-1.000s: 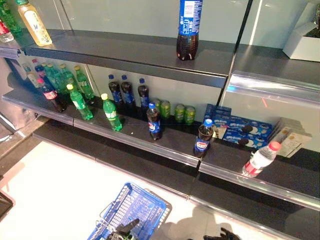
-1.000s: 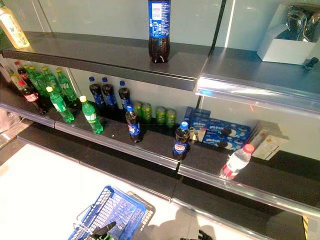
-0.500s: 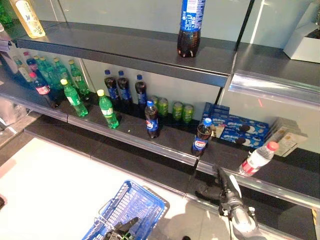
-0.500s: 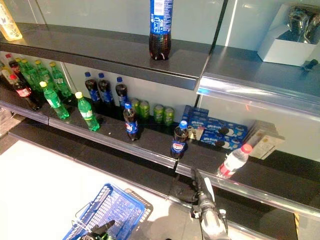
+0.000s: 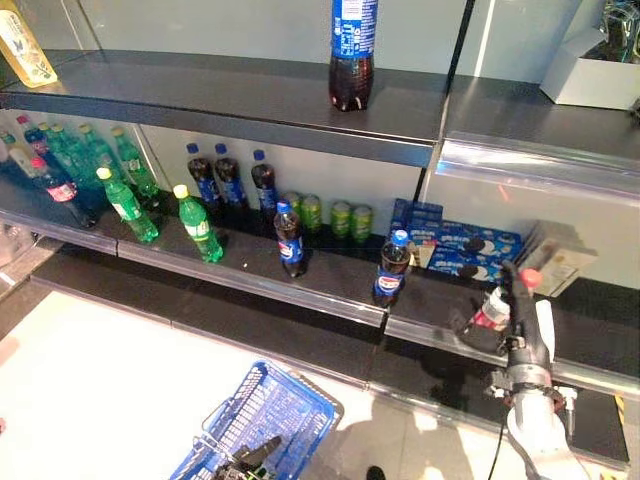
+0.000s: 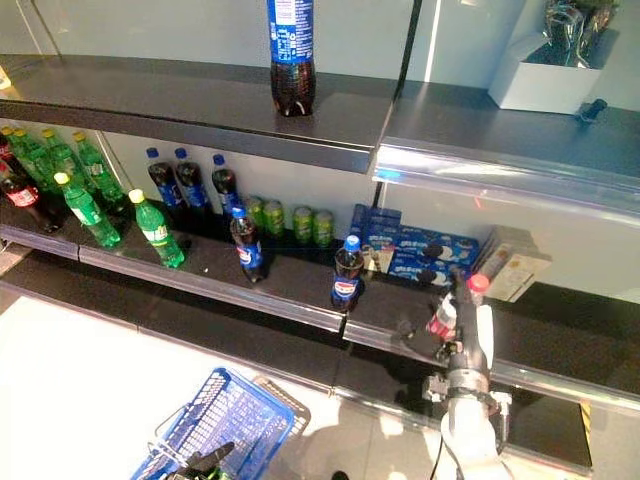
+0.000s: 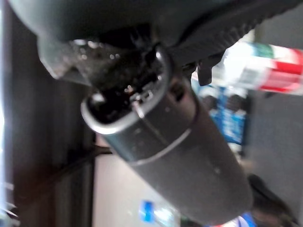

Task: Pick up the drink and place into the basket.

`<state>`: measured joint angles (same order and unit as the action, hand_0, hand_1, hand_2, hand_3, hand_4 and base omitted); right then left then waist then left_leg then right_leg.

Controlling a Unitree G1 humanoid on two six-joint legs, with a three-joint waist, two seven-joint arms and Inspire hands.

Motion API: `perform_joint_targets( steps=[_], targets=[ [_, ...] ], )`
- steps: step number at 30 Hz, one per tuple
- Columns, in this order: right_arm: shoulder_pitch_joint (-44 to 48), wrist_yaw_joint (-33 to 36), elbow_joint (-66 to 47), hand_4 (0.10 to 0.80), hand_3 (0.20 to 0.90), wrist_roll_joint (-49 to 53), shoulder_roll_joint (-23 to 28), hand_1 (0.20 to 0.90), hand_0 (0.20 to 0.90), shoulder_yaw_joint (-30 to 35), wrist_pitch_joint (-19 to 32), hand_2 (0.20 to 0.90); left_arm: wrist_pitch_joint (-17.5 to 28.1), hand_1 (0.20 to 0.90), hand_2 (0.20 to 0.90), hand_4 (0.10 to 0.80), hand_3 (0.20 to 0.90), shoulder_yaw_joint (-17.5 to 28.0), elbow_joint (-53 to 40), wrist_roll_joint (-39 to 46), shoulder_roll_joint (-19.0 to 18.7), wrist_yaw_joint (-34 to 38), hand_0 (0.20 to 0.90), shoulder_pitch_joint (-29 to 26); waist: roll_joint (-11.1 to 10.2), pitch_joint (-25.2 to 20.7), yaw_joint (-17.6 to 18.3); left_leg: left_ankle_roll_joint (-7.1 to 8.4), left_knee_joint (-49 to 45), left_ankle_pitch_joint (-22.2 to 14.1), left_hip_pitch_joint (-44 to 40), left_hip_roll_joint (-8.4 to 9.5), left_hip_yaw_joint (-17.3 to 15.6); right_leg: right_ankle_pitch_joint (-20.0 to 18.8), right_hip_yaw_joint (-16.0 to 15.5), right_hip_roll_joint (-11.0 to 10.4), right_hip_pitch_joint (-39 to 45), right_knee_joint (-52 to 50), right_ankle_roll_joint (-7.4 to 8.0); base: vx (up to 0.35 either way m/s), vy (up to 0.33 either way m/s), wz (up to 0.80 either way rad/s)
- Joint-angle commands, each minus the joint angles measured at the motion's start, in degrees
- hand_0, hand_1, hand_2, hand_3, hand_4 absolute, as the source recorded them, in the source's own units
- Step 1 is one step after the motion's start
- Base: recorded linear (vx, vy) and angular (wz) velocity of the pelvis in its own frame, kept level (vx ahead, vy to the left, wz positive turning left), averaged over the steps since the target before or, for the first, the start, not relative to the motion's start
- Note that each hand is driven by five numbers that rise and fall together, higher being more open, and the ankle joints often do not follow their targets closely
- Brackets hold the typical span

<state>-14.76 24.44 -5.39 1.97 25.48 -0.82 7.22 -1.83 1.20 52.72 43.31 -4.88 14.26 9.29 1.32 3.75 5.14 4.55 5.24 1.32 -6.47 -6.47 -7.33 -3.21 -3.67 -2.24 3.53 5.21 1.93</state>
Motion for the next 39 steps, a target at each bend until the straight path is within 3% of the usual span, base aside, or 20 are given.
perform_joint_targets(
  steps=[1,12,31,39],
  targets=[
    [3.44,3.89,-8.18,0.8,0.9,-1.46,2.79,0.9,0.9,4.24,7.19,0.9,0.11,0.3,0.3,0.1,0.2,-0.4,-2.61,-3.55,-3.9,1.15,0.3,5.0,-2.88,-1.92,-0.36,-2.21,-0.24,-1.91,-0.56,-0.5,-0.25,-1.3,3.36,-6.39,0.04,-0.21,5.08,-0.003,0.026,-0.04],
    [3.43,7.98,-10.35,0.8,0.9,-0.29,4.97,0.9,0.9,9.68,10.39,0.9,-0.76,0.3,0.3,0.1,0.2,0.25,-4.36,-3.51,-4.11,0.74,0.3,5.93,-3.22,-2.15,-0.73,-2.12,-0.24,-1.96,-0.31,-0.46,-0.15,-1.33,3.46,-6.54,-0.23,-0.21,5.11,-0.002,0.015,-0.03],
    [0.9,8.95,-10.25,0.8,0.9,2.46,3.85,0.9,0.9,9.87,7.64,0.9,-5.19,0.3,0.3,0.1,0.2,0.62,-9.47,-3.21,-5.91,1.87,0.3,6.95,-3.03,-1.66,-0.1,-2.14,-0.24,-1.71,-0.4,-0.46,-0.64,-1.4,3.97,-6.31,-0.76,-0.49,5.02,0.008,0.0,0.0],
    [2.9,10.78,-5.74,0.8,0.9,6.9,2.69,0.9,0.9,7.88,11.19,0.9,-0.03,0.3,0.3,0.1,0.2,2.2,-1.53,-5.79,-6.15,-4.52,0.3,6.77,-2.82,0.19,-0.15,-2.27,-4.03,-2.73,0.56,-0.14,-1.41,-0.13,3.46,-5.96,-1.77,-3.36,4.0,0.03,-0.013,-0.04]
  ],
)
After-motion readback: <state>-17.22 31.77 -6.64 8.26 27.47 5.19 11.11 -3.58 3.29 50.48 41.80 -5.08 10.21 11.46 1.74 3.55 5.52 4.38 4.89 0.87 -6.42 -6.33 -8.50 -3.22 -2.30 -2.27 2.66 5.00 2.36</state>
